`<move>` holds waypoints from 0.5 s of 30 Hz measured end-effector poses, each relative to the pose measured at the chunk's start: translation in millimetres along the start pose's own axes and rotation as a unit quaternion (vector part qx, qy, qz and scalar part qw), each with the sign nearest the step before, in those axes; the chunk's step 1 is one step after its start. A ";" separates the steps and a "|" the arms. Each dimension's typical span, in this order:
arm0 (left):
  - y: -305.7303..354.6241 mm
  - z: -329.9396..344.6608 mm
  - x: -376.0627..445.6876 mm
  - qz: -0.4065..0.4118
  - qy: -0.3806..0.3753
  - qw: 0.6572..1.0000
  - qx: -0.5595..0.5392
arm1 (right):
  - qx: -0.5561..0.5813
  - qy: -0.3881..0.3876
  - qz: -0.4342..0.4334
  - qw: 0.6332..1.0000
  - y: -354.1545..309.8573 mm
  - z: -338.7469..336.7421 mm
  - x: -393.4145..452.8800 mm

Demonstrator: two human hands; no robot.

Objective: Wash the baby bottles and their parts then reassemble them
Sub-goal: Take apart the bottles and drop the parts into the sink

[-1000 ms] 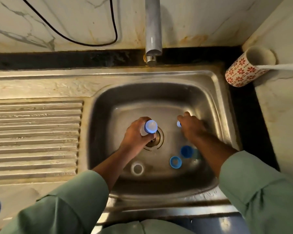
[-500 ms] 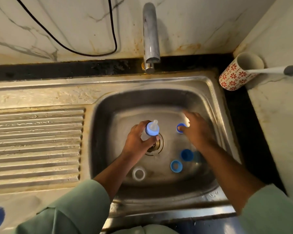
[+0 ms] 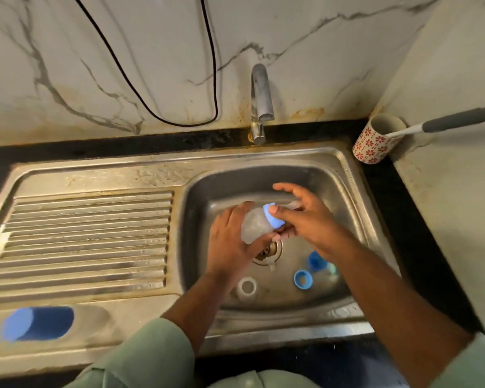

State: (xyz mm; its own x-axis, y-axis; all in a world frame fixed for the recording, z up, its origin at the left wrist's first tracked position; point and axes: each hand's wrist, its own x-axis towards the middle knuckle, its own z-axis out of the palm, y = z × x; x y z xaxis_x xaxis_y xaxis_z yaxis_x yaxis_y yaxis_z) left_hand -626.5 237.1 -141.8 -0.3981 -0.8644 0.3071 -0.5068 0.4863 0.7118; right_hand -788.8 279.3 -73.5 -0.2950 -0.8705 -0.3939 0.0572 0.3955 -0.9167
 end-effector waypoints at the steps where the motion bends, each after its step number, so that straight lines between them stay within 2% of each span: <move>1: 3.6 -5.9 1.8 0.013 -0.013 1.000 0.002 | -0.030 -0.006 0.007 1.000 -5.3 -2.1 -1.4; 4: 19.6 -17.3 4.9 0.034 -0.043 0.998 0.029 | -0.181 0.072 -0.018 0.981 -16.9 4.9 -3.0; 7: 41.4 -27.8 7.2 -0.019 -0.083 0.996 0.012 | -0.309 0.150 -0.102 0.934 -20.1 17.7 -6.7; 9: 56.4 -37.3 12.1 -0.071 -0.100 0.990 -0.070 | -0.272 0.165 -0.115 0.941 -22.0 19.0 -12.6; 12: 71.3 -55.2 26.1 -0.140 -0.166 0.961 -0.172 | -0.108 0.149 -0.173 0.968 -32.7 14.9 -27.4; 13: 71.6 -60.6 30.0 -0.192 -0.222 0.922 -0.252 | -0.071 0.127 -0.210 0.967 -38.4 15.5 -34.3; 14: 71.3 -65.5 31.8 -0.256 -0.292 0.846 -0.365 | -0.053 0.097 -0.249 0.962 -46.0 17.5 -40.8; 15: 70.6 -69.7 30.3 -0.313 -0.357 0.743 -0.471 | -0.052 0.059 -0.275 0.958 -55.5 20.5 -45.1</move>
State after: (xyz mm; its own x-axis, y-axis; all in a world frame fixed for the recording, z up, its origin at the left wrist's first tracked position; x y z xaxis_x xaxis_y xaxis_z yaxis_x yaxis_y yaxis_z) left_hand -621.1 236.4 -38.2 -0.7848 -0.4315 -0.4449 -0.1370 -0.5794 0.8035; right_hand -759.1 290.6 -6.1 -0.3600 -0.9188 0.1619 -0.2309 -0.0804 -0.9696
